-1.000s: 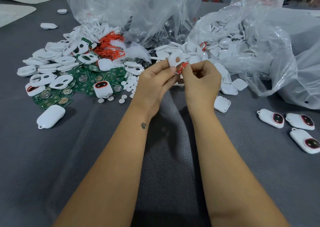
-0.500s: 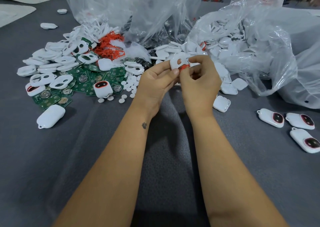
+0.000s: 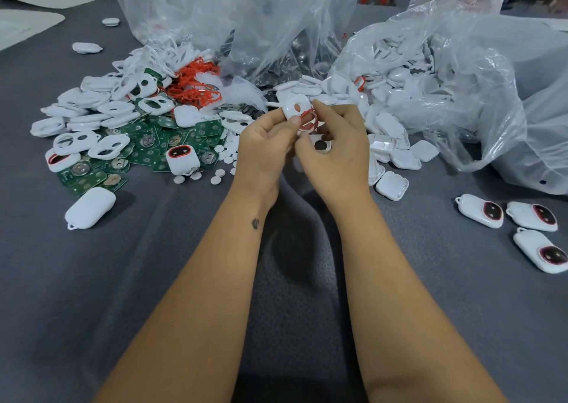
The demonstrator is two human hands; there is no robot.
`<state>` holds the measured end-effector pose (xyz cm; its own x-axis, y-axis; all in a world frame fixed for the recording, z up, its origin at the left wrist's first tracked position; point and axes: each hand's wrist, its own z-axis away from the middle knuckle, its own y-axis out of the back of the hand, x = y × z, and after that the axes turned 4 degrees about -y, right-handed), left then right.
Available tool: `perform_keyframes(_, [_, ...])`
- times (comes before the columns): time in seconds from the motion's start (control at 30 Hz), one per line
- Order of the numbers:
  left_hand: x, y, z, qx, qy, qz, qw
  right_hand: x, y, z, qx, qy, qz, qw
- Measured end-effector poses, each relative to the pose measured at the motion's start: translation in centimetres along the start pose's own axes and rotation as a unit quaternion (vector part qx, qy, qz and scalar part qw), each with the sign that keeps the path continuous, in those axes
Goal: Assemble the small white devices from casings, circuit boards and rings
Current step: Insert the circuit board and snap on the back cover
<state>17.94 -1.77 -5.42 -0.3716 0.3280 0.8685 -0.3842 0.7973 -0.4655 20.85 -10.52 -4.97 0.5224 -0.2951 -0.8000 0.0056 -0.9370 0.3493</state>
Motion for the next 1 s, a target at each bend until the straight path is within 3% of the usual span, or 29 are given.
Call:
perform_keyframes(0.33, [0.15,0.3,-0.2,0.032,0.029,0.024,0.999,0.59,-0.15,-0.44,0.005,-0.034,-0.023,0.999])
perform_keyframes(0.53, [0.35,0.09,0.3,-0.001,0.006,-0.024,1.0,0.57,-0.14,-0.56,0.019,-0.062,-0.053,0.997])
perform_keyframes(0.73, [0.53,-0.16,0.43,0.016,0.005,-0.024,1.0,0.61,-0.21,-0.47,0.024,-0.045,-0.03,0.998])
perform_keyframes(1.0, [0.25,0.22,0.14,-0.005,0.021,0.004,1.0,0.6,0.02,-0.6,0.031,-0.104,-0.089,0.99])
